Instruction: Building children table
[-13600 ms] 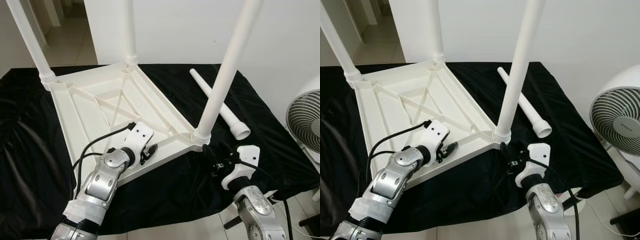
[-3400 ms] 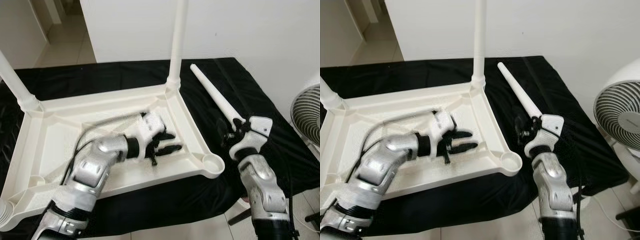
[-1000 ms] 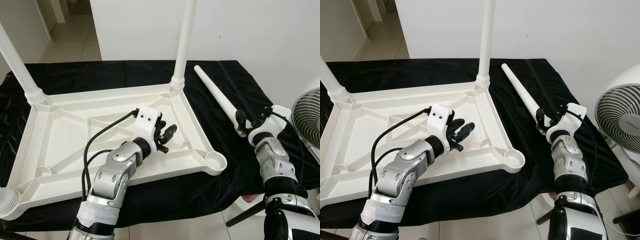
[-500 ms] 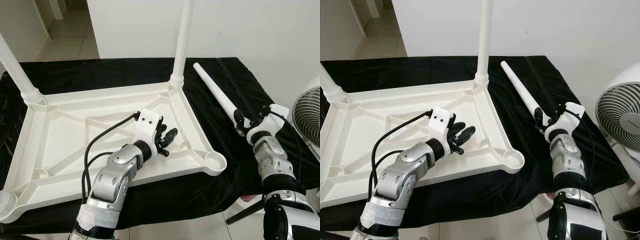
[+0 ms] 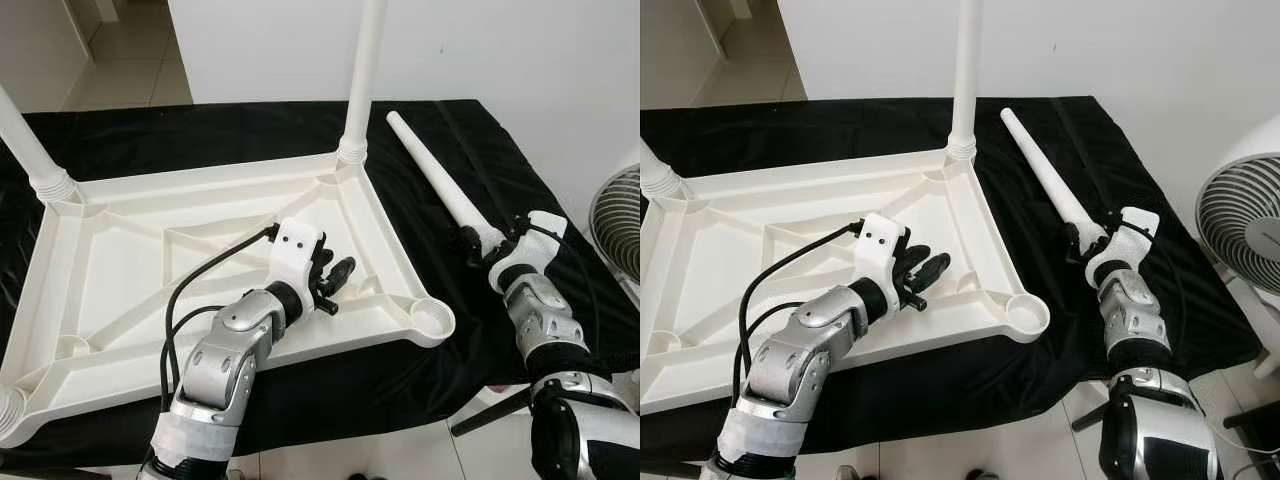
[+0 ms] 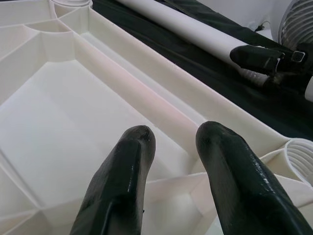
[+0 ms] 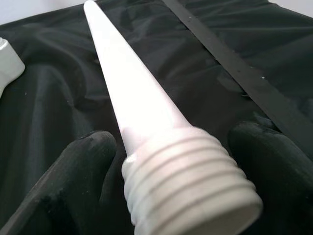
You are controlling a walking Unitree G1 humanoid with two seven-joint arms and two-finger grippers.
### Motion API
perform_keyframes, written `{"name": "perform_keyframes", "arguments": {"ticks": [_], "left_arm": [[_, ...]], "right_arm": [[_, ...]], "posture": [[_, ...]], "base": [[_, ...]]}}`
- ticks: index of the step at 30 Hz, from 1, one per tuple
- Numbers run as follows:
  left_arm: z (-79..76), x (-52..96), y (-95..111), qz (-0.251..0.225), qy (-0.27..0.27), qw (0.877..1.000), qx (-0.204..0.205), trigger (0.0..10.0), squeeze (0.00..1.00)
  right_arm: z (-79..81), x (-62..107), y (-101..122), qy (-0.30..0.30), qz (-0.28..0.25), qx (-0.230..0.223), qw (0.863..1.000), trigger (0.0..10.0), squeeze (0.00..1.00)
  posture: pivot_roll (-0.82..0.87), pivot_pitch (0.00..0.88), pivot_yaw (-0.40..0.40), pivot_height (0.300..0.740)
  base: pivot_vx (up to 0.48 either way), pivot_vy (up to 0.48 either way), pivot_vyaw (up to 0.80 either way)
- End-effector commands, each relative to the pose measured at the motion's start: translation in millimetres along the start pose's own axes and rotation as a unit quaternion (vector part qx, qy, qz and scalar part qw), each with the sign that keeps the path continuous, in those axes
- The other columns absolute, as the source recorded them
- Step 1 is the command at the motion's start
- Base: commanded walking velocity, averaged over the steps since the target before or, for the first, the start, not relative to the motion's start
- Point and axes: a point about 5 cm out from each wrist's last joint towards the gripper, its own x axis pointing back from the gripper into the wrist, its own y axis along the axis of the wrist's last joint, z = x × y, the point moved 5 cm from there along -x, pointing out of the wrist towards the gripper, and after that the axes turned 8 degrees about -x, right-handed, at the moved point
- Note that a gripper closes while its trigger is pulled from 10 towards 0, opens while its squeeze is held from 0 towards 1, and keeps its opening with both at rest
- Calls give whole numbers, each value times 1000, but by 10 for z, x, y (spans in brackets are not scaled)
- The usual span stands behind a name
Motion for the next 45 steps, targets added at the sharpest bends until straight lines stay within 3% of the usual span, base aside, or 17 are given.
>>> {"name": "perform_keyframes", "arguments": {"ticks": [1,4,5,6,7,19,20,21,31,45], "left_arm": [[44,24,-61,15,35,999,5,10000,0],[41,27,-61,16,35,999,5,10000,0],[39,28,-60,16,35,999,4,10000,0],[39,28,-60,16,35,999,4,10000,0],[39,29,-57,16,36,999,3,10000,0],[57,39,-19,12,40,999,-3,10000,0],[58,35,-19,12,40,999,-4,10000,0],[55,27,-19,11,40,999,-5,10000,0],[-48,-67,62,-9,10,1000,-7,10000,0],[-170,-224,226,-36,-42,998,3,10000,0]], "right_arm": [[-1,0,-47,5,10,5,1000,10000,0],[8,-10,-40,6,10,11,1000,10000,0],[4,-21,-41,3,14,16,1000,4392,0],[4,-21,-41,3,14,16,1000,4392,0],[6,-30,-53,2,19,20,1000,0,0],[7,-8,-222,3,53,14,998,0,0],[59,-2,-215,15,41,27,999,8745,0],[134,7,-186,32,20,38,999,10000,0],[385,140,17,59,-107,5,993,10000,0],[520,348,166,59,-190,5,980,10000,0]], "posture": [[25,193,10,740],[25,193,9,740],[28,194,7,740],[28,194,7,740],[31,195,3,740],[37,190,-22,740],[39,187,-27,740],[39,186,-31,740],[36,142,-41,740],[1,77,6,740]], "base": [[0,0,0],[0,0,0],[0,0,0],[0,0,0],[0,0,0],[0,0,0],[0,0,0],[0,0,0],[0,0,0],[0,0,0]]}}
